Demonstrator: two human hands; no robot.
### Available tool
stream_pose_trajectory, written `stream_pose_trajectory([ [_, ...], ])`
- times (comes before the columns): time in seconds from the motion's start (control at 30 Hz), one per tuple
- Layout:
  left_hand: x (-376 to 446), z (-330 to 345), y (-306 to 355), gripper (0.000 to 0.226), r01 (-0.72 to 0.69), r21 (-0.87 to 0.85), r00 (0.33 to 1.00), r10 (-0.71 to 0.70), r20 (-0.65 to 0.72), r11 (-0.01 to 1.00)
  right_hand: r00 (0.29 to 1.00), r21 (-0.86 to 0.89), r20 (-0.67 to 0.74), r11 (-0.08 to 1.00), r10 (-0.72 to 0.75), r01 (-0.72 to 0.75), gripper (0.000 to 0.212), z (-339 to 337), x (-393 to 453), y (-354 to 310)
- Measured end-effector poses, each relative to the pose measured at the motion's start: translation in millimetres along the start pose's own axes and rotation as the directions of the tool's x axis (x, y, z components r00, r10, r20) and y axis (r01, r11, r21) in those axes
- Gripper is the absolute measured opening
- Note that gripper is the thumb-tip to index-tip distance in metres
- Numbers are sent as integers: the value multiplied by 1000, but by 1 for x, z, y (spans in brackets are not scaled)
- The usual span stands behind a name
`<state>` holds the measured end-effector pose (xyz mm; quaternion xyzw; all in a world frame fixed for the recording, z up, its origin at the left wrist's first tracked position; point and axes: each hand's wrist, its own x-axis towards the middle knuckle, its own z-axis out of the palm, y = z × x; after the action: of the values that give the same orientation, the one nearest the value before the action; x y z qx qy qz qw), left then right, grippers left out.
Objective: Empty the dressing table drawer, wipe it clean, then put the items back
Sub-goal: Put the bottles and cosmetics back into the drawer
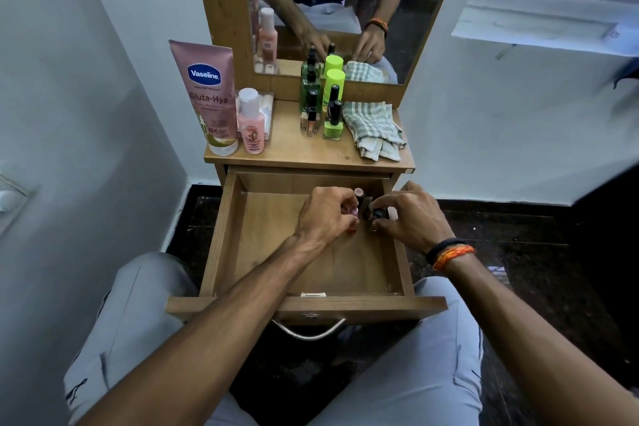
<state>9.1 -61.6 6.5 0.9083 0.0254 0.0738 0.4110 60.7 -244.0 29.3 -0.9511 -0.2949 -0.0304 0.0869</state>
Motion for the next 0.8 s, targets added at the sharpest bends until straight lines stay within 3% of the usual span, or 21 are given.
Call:
stream_pose_trajectory([
  [0.13,4,8,-1,18,-35,59,999,37,-27,998,1000,-25,0,999,-20,20,35,4,-1,0],
  [0.3,6,18,-4,30,-94,106,994,99,-46,990,1000,-42,3,999,-26,26,35,11,0,4],
  [0.8,7,25,-2,18,-152,184,983,169,-77,971,995,-51,-70,996,-75,72,33,18,-2,6],
])
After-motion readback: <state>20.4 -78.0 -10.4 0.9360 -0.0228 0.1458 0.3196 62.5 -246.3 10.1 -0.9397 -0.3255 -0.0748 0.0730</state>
